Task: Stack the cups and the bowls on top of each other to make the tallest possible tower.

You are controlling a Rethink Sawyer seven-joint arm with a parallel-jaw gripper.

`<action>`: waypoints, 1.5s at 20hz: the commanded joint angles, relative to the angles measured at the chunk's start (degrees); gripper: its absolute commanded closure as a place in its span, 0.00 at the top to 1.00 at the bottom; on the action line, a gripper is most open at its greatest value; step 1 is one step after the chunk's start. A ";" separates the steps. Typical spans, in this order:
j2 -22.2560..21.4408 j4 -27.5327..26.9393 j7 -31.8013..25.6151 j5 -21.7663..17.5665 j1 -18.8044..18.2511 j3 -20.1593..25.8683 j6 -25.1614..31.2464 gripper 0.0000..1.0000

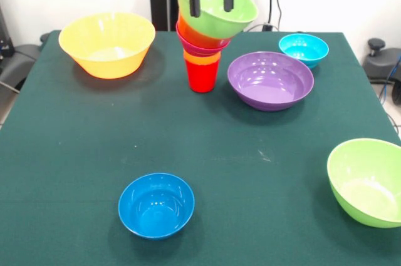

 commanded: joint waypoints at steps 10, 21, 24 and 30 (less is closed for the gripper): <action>5.86 -4.86 2.89 -3.82 1.99 -3.01 4.86 1.00; 8.89 -9.27 2.70 -4.61 4.64 -4.80 5.36 1.00; 9.06 -9.10 2.44 -4.46 4.52 -4.80 5.09 1.00; 9.54 -9.61 2.27 -4.19 4.87 -4.76 5.39 1.00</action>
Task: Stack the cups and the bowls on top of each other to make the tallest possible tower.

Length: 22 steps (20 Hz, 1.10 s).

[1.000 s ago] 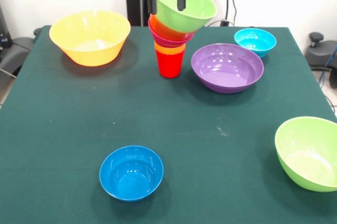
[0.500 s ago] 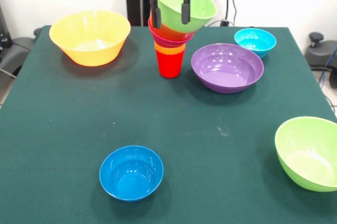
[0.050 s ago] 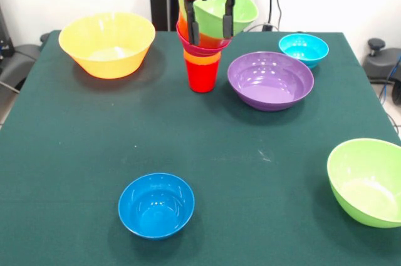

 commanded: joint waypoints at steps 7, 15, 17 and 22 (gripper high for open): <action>2.34 -2.74 2.09 -3.34 2.38 -1.94 6.22 1.00; 2.26 -2.73 1.94 -2.62 2.54 -1.55 6.86 1.00; 2.15 -2.74 2.01 -2.48 2.78 -1.51 7.20 1.00; 2.25 -2.61 2.22 -0.41 2.85 -0.19 8.70 1.00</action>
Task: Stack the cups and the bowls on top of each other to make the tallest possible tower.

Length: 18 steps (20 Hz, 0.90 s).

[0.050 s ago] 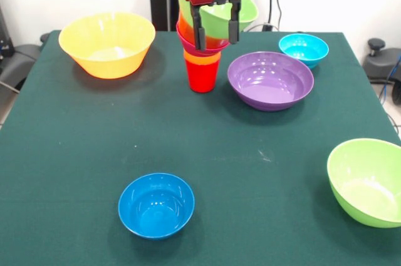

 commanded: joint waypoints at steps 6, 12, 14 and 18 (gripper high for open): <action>1.71 -1.62 4.46 1.56 2.51 0.27 9.05 1.00; 1.62 -1.27 4.84 2.29 2.59 0.00 8.63 1.00; 1.54 -1.49 5.05 2.01 2.98 -0.46 9.03 1.00; 1.17 -1.57 5.69 1.71 3.48 -1.35 9.71 1.00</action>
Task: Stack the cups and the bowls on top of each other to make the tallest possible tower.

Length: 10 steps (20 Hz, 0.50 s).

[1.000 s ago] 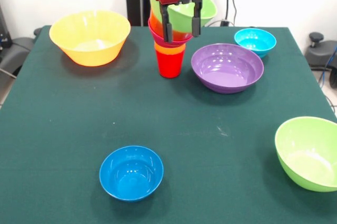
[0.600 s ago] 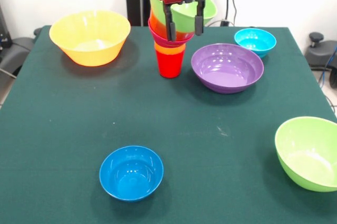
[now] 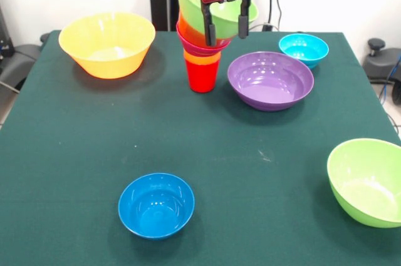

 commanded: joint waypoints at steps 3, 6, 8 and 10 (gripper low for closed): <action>0.49 -2.04 5.92 -0.78 2.96 -2.45 7.34 1.00; -2.25 -1.84 5.62 -1.27 3.21 -4.06 10.42 1.00; -4.35 -1.47 4.60 -1.31 3.01 -4.66 12.58 1.00; -6.02 -1.10 3.38 -1.57 2.60 -5.10 13.73 1.00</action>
